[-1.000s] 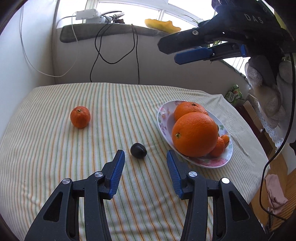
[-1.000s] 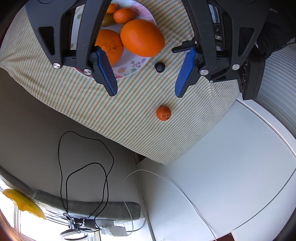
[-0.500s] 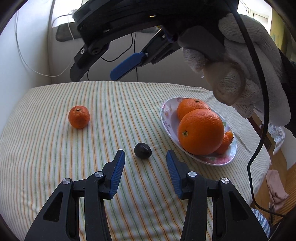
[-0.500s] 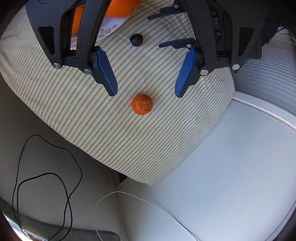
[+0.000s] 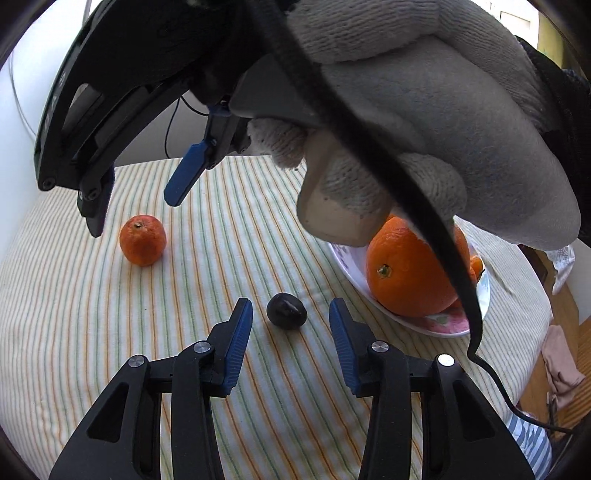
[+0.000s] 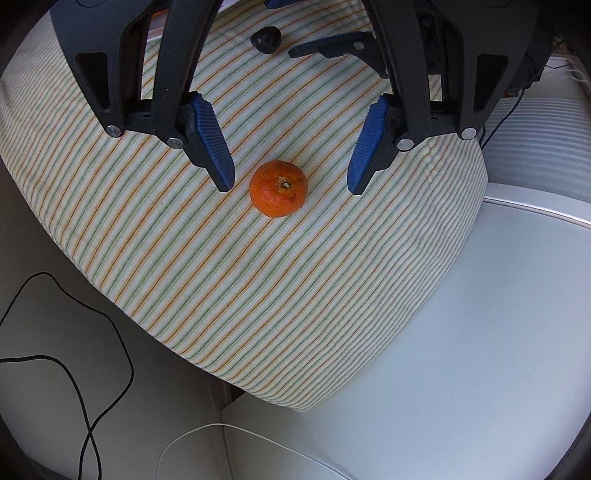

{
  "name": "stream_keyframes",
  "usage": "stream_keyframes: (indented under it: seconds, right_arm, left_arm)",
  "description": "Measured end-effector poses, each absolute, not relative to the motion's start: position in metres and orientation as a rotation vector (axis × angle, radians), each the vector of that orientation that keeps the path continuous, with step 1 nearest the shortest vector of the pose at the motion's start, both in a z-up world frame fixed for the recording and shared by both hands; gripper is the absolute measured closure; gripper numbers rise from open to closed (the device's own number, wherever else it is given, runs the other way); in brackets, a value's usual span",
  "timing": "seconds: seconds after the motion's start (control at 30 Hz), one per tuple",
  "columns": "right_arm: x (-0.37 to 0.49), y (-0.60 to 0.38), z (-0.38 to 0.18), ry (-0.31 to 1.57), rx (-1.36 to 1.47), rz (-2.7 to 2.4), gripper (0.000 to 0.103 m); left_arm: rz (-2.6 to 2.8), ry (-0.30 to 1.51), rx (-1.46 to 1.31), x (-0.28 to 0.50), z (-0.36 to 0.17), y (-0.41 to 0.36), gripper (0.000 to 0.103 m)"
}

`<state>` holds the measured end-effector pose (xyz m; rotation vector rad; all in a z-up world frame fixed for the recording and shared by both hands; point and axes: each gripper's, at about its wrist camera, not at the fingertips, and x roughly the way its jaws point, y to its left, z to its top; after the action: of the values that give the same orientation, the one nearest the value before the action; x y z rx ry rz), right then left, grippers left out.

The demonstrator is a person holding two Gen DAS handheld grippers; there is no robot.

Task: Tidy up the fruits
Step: 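Close the left tool on the dark plum while the right tool grasps the tangerine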

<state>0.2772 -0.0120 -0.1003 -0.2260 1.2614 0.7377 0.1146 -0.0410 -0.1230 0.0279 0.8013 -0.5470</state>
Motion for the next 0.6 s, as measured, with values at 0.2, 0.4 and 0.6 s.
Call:
stream_keyframes:
  seconds: [0.2, 0.4, 0.6]
  right_arm:
    - [0.284, -0.004, -0.114, 1.290, -0.254, 0.723, 0.039]
    - [0.288, 0.003, -0.125, 1.304, -0.276, 0.723, 0.040]
    - [0.287, 0.008, -0.131, 1.312, -0.288, 0.717, 0.046]
  left_arm:
    - [-0.547, 0.818, 0.029, 0.121, -0.129, -0.042, 0.062]
    - [-0.558, 0.835, 0.027, 0.129, -0.135, -0.048, 0.063]
    - [-0.569, 0.842, 0.037, 0.139, -0.137, -0.050, 0.071]
